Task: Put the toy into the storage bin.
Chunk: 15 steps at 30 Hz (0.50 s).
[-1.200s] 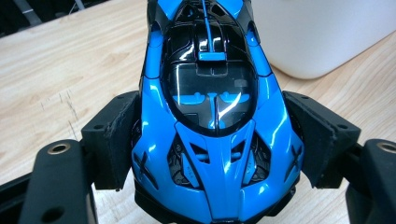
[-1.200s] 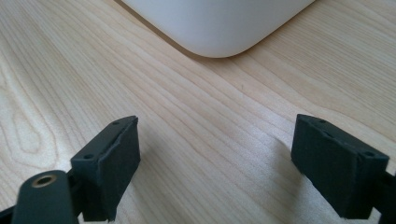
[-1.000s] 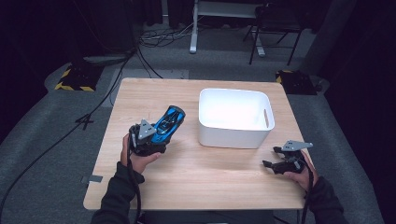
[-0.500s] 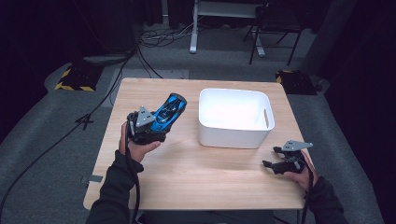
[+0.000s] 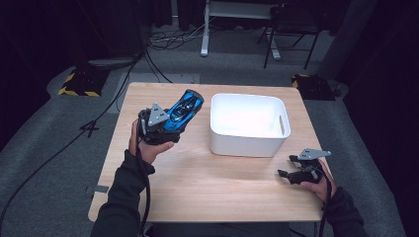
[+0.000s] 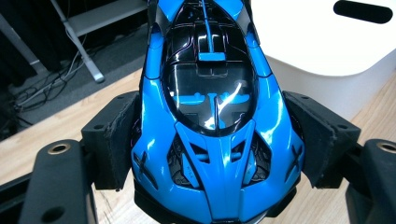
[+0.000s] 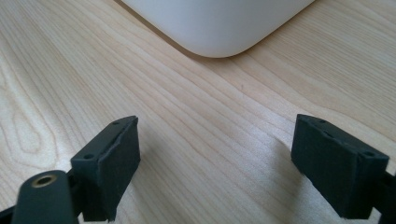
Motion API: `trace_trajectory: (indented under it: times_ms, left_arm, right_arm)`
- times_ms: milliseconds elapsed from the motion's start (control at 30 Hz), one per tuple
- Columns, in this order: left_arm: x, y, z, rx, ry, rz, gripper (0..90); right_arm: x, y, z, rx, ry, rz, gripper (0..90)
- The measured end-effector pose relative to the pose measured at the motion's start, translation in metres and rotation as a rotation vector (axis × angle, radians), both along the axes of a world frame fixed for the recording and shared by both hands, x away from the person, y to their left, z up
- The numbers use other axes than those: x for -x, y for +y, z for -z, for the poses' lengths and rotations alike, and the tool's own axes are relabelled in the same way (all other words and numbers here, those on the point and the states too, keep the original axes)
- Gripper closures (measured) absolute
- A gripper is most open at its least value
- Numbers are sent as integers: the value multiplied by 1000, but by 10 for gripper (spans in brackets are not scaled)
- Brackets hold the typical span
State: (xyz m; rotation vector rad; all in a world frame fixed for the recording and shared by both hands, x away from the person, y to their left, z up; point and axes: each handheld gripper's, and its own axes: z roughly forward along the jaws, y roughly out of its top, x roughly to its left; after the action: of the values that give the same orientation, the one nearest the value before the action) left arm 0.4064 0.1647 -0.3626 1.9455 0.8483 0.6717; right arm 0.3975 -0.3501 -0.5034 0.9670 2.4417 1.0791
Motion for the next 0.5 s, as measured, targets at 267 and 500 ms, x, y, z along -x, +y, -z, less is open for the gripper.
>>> trace_trajectory:
  times_ms: [267, 500]
  left_arm:
    - [-3, -11, -12, -22, -17, 47, 244]
    - [-5, -23, -19, -28, -29, 85, 244]
  right_arm:
    - [0, 0, 0, 0, 0, 0, 156]
    - [0, 0, 0, 0, 0, 0, 156]
